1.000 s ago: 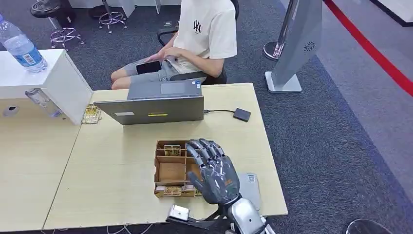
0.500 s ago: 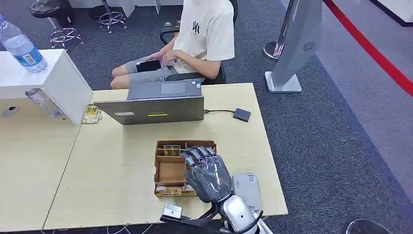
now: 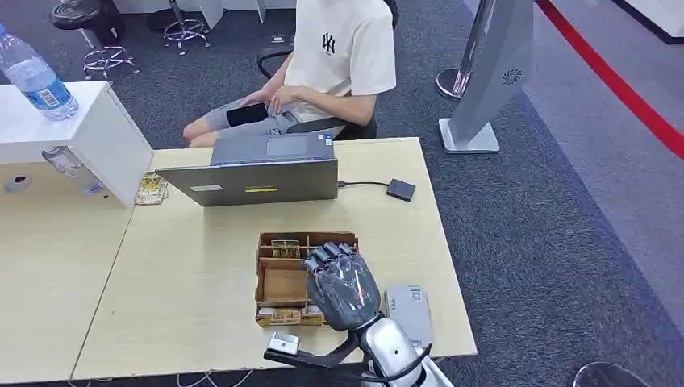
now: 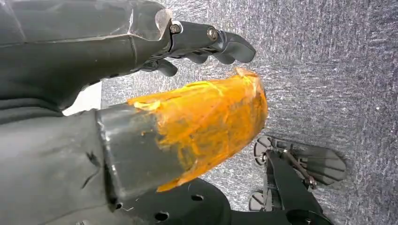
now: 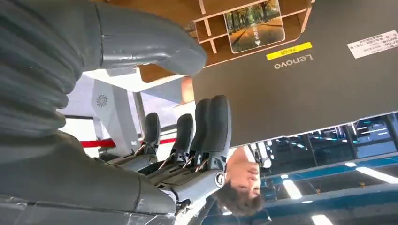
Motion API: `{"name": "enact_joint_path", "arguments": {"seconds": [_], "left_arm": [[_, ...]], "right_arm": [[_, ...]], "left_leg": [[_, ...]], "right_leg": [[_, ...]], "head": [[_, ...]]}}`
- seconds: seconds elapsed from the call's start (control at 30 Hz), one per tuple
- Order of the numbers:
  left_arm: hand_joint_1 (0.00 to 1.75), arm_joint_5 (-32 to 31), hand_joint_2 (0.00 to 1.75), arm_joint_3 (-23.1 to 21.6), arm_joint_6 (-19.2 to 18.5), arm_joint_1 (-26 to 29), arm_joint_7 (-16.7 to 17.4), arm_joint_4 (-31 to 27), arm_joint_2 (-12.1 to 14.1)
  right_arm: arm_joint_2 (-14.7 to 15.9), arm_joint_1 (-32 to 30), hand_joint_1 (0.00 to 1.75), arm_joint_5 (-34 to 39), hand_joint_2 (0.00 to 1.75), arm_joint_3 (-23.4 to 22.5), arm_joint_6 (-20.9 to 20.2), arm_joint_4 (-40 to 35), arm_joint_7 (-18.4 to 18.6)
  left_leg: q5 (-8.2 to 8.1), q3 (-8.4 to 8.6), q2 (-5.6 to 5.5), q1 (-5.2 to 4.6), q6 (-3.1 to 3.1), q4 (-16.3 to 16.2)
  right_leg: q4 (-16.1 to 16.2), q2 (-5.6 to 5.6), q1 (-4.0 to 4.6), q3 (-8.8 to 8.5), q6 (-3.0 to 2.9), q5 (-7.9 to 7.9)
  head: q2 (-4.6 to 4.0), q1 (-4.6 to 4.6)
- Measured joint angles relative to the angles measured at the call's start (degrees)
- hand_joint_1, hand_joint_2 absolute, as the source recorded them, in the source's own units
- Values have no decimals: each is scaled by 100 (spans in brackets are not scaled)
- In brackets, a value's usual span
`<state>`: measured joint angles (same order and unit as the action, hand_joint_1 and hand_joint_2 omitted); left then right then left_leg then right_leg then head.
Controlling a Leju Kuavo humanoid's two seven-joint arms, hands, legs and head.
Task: Pass the card to the sensor for recognition and then transmit it.
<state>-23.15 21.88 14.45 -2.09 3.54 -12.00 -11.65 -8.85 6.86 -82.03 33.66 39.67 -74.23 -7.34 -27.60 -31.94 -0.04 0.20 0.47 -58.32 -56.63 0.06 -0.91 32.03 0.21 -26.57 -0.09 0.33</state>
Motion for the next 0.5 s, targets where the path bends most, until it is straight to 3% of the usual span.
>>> {"name": "enact_joint_path", "arguments": {"seconds": [0.1,0.17,0.27,0.5], "left_arm": [[0,-28,0,0,-2,-1,0,0,0],[0,-66,0,0,-4,0,0,0,0],[0,-92,0,0,-7,1,0,0,0],[0,-153,0,2,-11,1,-4,0,0]], "right_arm": [[0,111,87,44,175,0,0,96,15],[-2,169,75,66,175,-2,0,151,44],[-2,233,89,87,175,-15,0,229,68],[-52,386,86,166,175,-144,0,474,66]], "left_leg": [[0,1,1,0,0,0],[0,0,0,0,0,0],[0,0,0,0,0,0],[0,0,0,0,0,0]], "right_leg": [[0,0,0,0,-1,1],[0,0,0,0,-2,1],[0,0,0,0,-2,1],[0,0,0,1,-2,1]], "head": [[0,0],[0,0],[0,0],[0,-2]]}}
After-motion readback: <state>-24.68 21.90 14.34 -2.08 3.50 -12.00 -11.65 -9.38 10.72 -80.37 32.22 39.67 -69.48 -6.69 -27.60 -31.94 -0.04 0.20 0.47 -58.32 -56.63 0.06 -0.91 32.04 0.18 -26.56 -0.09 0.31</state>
